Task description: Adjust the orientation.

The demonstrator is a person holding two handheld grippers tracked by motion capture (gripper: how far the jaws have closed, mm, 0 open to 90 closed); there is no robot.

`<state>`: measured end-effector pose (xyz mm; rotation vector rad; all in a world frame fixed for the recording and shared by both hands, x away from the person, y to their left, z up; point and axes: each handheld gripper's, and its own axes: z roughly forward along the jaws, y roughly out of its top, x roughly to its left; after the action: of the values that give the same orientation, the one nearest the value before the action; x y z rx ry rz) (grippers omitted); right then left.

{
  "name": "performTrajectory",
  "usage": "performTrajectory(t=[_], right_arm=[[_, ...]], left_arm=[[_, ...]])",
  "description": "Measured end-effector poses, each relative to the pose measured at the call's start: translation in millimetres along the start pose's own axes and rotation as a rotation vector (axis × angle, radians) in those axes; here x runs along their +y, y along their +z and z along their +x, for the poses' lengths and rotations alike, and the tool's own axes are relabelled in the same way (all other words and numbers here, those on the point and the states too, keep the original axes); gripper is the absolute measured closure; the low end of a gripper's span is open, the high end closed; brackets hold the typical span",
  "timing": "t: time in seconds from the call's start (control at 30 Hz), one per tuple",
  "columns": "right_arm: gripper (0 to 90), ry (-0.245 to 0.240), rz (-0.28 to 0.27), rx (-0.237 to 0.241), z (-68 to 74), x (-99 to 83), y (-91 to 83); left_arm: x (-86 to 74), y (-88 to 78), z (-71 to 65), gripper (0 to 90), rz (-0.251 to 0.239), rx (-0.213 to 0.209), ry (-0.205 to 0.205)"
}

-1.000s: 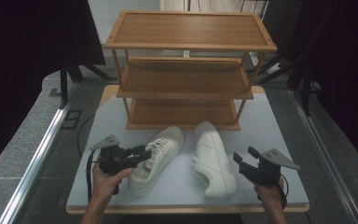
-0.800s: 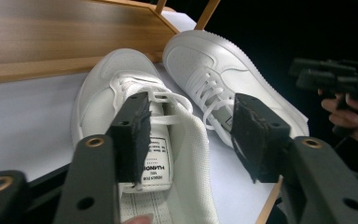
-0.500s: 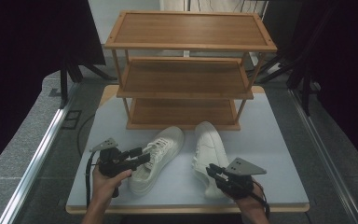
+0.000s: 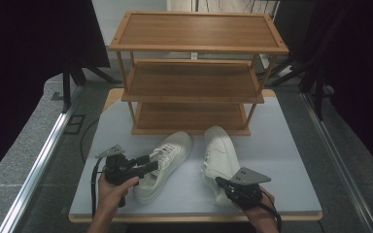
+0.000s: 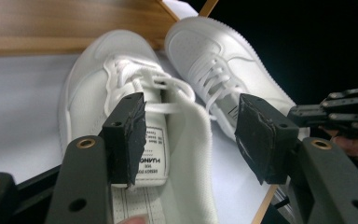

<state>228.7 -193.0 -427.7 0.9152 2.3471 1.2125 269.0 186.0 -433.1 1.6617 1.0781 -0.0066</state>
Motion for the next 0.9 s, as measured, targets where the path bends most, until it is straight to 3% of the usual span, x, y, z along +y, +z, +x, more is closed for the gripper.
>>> performTrajectory(t=[0.4, 0.63, 0.9], right_arm=[[90.0, 0.021, -0.006, 0.013, -7.3, -0.1, -4.3], [90.0, 0.06, -0.028, 0.004, -19.5, -0.6, -15.0], [90.0, 0.121, -0.054, -0.041, -44.9, -7.2, -32.6]], left_arm=[[-1.8, -11.6, 4.8, 42.9, -0.032, 0.001, -0.035], [-3.9, -8.9, 7.7, 42.9, -0.022, 0.003, -0.045], [-5.8, -7.6, 7.6, 43.1, -0.023, -0.014, -0.062]])
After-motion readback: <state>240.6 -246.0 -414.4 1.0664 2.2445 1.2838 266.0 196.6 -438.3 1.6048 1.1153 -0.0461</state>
